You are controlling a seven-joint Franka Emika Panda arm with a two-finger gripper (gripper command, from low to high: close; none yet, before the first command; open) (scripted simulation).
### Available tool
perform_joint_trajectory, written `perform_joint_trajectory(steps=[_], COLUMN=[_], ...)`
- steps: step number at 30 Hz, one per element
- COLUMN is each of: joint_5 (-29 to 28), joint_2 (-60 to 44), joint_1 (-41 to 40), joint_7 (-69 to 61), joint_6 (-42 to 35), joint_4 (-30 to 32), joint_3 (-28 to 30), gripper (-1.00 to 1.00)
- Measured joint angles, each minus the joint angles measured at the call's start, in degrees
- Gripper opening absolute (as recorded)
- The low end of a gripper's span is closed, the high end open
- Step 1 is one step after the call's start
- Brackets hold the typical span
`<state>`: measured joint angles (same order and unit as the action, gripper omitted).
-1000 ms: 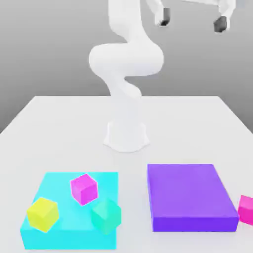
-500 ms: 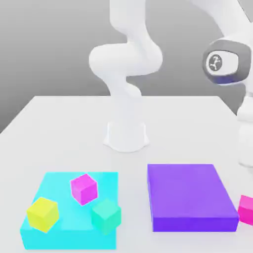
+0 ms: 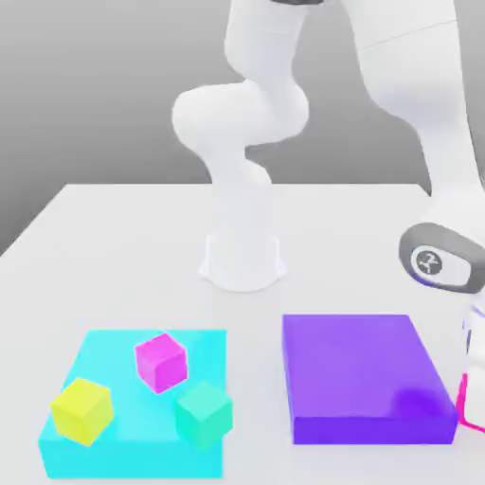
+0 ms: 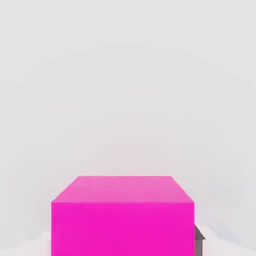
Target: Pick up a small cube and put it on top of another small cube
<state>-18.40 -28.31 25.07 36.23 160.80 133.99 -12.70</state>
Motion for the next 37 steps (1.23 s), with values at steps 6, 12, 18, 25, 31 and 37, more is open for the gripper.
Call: perform_joint_trajectory(steps=[6,12,18,25,31,37], joint_5=[5.8,9.7,13.5,19.5,20.7,19.4], joint_2=[9.5,15.3,20.5,23.4,20.1,24.5], joint_1=[-4.0,-13.2,-21.8,-37.8,-38.3,-38.3], joint_7=[-4.0,-1.1,1.5,4.4,4.1,5.2], joint_6=[-7.2,-12.6,-16.8,-19.5,-15.7,-21.0], joint_4=[2.1,2.3,2.7,2.5,3.0,2.1], joint_3=[-4.0,4.5,12.8,21.4,21.3,21.6], gripper=[-1.0,-1.0,-1.0,-1.0,1.0,1.0])
